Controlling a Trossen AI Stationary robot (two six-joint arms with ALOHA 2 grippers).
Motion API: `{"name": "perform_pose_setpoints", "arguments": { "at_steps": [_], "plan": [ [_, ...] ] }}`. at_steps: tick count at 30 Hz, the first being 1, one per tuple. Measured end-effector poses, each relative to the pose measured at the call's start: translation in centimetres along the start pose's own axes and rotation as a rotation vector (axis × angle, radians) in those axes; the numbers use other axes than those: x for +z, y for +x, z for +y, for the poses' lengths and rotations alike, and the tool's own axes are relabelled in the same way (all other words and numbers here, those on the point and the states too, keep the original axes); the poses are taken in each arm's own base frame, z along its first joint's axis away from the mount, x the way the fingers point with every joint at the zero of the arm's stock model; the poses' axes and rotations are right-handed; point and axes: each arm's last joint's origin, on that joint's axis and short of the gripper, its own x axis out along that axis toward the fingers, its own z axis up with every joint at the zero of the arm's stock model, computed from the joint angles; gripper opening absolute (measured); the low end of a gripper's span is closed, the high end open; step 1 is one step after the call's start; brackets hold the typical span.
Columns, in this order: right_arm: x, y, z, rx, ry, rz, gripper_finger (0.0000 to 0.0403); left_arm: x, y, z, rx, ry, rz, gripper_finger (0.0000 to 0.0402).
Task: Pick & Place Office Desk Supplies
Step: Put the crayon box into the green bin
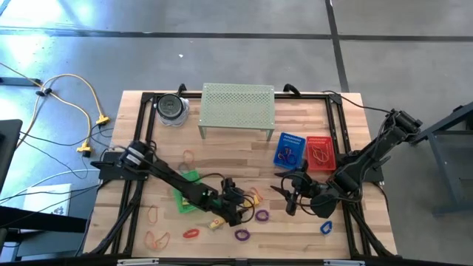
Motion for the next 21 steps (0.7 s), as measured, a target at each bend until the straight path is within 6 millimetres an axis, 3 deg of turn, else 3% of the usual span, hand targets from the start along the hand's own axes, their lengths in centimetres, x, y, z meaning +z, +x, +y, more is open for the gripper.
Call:
{"name": "perform_pose_setpoints", "arguments": {
  "at_steps": [15,21],
  "plan": [
    [0.0,0.0,0.0,-0.001,-0.032,0.0,0.0196,-1.7,1.6,0.0,0.033,-0.013,0.017,0.0359],
    [0.0,0.0,0.0,-0.001,-0.033,0.0,0.0196,-1.8,1.6,0.0,0.026,-0.007,0.027,0.0317]
  ]
}}
